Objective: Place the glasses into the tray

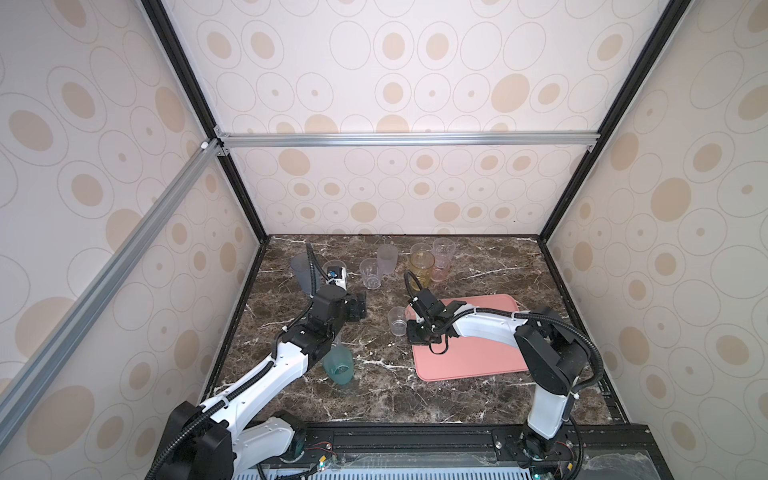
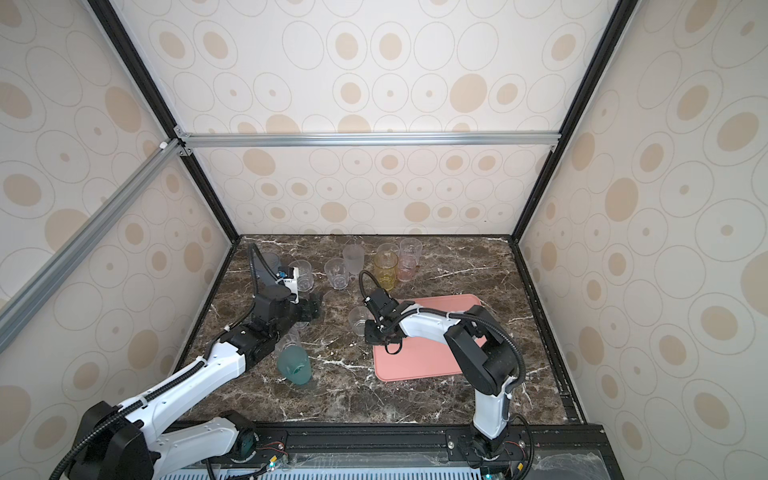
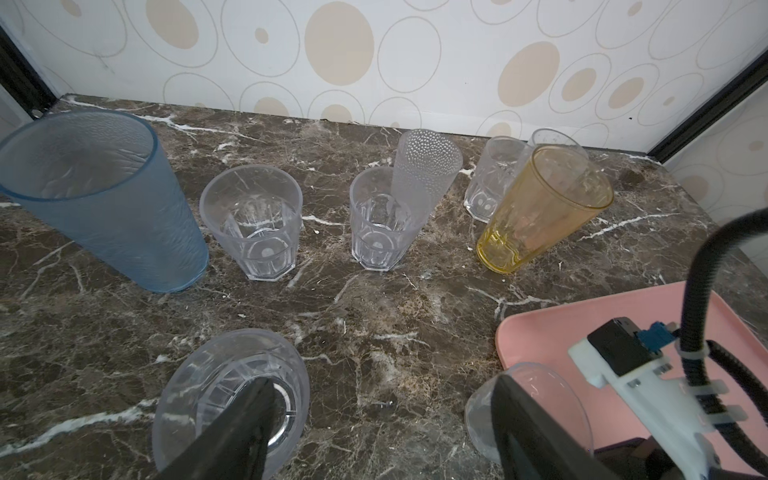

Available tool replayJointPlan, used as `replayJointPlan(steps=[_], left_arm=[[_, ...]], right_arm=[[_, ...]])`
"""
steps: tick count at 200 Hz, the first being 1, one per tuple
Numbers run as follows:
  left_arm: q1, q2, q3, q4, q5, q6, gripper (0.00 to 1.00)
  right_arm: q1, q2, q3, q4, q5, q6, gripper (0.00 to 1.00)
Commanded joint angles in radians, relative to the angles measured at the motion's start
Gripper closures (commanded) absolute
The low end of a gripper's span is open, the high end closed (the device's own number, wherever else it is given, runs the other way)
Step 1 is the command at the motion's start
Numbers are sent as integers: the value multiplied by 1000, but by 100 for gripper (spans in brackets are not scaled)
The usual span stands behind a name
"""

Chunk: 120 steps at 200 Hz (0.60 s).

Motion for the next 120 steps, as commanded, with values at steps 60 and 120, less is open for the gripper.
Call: replayJointPlan(steps=[60, 120], left_arm=[[40, -5, 75, -45, -15, 31, 19], [81, 43, 192, -117, -27, 58, 19]], right_arm=[[77, 183, 145, -4, -8, 121, 96], [62, 105, 212, -111, -81, 154, 60]])
